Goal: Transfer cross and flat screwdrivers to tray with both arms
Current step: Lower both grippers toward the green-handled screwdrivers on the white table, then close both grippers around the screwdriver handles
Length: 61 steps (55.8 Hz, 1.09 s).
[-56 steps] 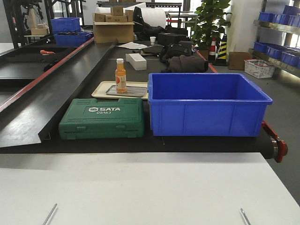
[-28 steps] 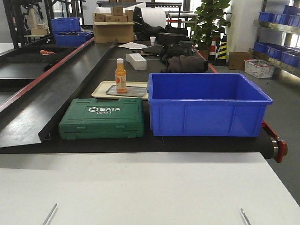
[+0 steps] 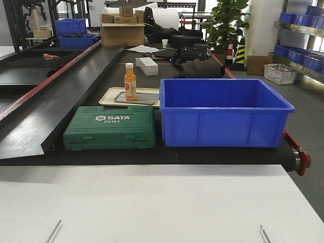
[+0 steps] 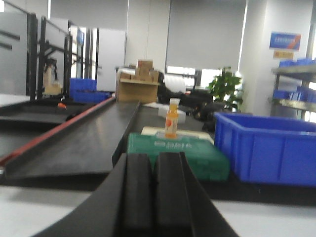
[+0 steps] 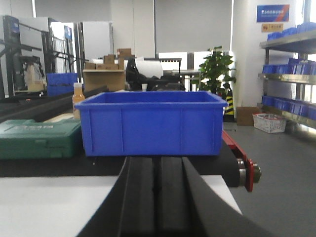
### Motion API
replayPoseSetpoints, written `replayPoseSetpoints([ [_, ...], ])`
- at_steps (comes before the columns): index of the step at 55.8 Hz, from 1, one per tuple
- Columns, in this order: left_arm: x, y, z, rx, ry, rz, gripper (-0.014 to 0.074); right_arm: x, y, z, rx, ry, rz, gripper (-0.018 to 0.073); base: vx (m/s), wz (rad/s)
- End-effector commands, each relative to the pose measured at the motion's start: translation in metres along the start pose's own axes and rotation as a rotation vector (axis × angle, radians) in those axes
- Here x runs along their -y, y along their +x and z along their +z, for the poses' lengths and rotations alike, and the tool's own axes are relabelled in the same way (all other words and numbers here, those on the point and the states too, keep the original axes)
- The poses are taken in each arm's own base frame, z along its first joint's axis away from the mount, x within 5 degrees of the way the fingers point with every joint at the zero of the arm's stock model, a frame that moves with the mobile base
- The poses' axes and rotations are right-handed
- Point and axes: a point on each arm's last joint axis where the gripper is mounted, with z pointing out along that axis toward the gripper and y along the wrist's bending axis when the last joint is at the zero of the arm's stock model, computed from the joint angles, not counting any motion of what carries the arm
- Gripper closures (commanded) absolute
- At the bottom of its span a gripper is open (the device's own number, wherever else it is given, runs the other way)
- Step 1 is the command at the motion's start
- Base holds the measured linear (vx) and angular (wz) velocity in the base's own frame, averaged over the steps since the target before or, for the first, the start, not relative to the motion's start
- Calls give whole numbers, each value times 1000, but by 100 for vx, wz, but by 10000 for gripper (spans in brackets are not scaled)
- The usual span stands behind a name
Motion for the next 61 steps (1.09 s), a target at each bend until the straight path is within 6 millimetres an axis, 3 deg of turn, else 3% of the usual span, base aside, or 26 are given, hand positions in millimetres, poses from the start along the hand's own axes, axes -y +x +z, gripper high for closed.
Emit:
replayPoseSetpoints([
  [1, 6, -47, -1, 178, 19, -12, 592, -1, -50, 3, 139, -4, -6, 567, 0, 0],
  [7, 9, -70, 13, 130, 15, -1, 567, -1, -73, 16, 12, 12, -26, 566, 0, 0],
  [13, 10, -76, 35, 49, 5, 15, 515, 0, -78, 35, -132, 24, -36, 563, 0, 0],
  [23, 7, -48, 71, -168, -23, 16, 362, 1, -61, 61, -293, 25, -35, 545, 0, 0],
  [34, 3, -21, 95, -337, -45, 15, 194, 2, -39, 82, -444, 28, -32, 433, 0, 0],
  [51, 0, 7, 115, -551, -68, 9, 173, 2, -11, 103, -612, 35, -1, 152, 0, 0],
  [61, 2, 8, 151, -745, -45, 92, 115, 3, 3, 108, -737, 47, 18, 82, 0, 0],
])
